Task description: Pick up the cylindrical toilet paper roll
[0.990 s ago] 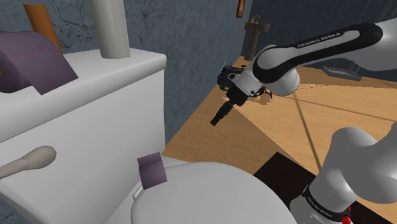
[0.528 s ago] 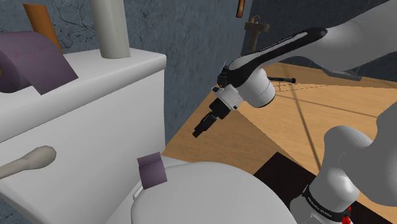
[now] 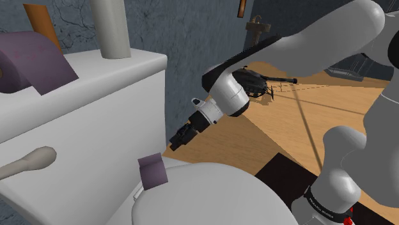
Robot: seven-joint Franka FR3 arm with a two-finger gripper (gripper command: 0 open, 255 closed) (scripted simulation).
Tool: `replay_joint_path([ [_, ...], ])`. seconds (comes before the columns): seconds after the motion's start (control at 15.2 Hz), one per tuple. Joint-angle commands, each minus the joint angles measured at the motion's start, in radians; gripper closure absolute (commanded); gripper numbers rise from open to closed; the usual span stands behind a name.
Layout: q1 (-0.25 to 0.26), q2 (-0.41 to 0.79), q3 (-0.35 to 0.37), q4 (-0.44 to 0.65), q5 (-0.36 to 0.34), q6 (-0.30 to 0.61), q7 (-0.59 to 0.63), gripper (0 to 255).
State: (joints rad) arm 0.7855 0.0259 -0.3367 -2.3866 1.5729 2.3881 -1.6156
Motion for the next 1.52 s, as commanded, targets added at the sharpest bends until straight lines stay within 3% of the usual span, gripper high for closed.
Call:
replay_joint_path([
  [0.0, 0.009, 0.067, 0.011, 0.05, 0.08, -0.057, -0.089, 0],
  [0.73, 0.001, 0.201, 0.027, 0.096, 0.2, -0.13, -0.232, 0],
  [0.79, 0.001, 0.2, 0.026, 0.097, 0.198, -0.13, -0.23, 255],
  [1.45, 0.003, 0.189, 0.025, 0.094, 0.19, -0.126, -0.22, 255],
])
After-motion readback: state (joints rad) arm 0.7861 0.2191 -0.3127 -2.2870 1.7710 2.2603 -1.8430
